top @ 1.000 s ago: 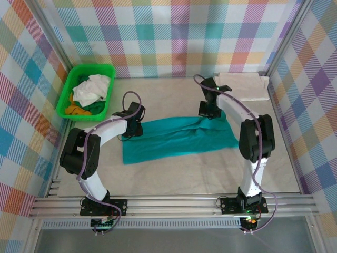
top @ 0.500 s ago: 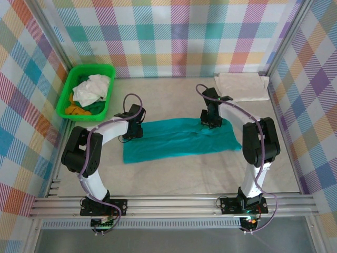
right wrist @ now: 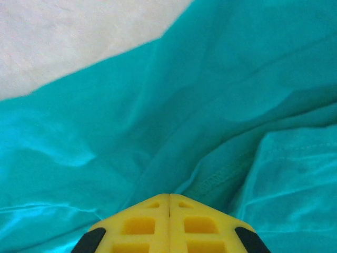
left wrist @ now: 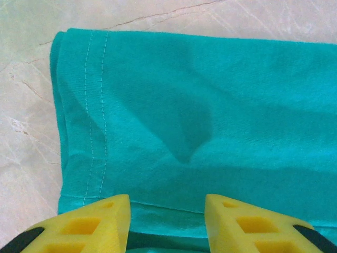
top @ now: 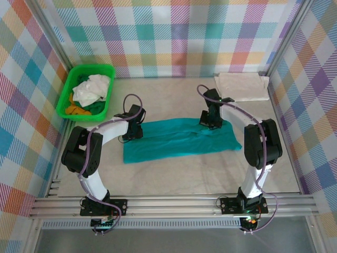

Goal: Fold and stack the t-shirts

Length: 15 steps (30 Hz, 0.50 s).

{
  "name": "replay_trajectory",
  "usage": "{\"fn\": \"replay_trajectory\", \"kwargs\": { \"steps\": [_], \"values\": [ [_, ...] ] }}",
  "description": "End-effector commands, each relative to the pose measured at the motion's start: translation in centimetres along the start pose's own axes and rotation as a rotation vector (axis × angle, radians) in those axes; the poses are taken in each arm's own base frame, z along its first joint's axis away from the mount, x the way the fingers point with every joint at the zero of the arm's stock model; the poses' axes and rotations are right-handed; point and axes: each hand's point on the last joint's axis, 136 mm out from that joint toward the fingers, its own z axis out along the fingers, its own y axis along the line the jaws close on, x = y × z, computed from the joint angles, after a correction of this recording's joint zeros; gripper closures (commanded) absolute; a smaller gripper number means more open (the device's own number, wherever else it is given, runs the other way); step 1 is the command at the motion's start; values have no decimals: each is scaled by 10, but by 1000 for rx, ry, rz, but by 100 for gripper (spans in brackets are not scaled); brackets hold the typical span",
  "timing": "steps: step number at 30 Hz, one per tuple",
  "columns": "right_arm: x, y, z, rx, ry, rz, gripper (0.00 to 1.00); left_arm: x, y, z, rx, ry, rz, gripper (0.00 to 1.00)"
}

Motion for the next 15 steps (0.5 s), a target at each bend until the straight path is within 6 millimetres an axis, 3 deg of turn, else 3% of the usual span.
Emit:
{"fn": "replay_trajectory", "kwargs": {
  "steps": [1,7,10,12,15],
  "values": [
    [23,-10,-8,-9,40,44,100,-1,2,-5,-12,-7,16,58],
    [80,-31,-9,-3,135,53,100,0,5,-5,-26,-10,19,58],
    [98,-44,-9,17,160,64,100,-1,3,-2,-27,-6,19,58],
    [97,-45,-16,11,139,62,100,-2,1,-1,-20,-4,14,58],
    [80,-39,-37,-2,64,57,100,-3,-2,-1,-11,-1,11,58]
  ]
}}
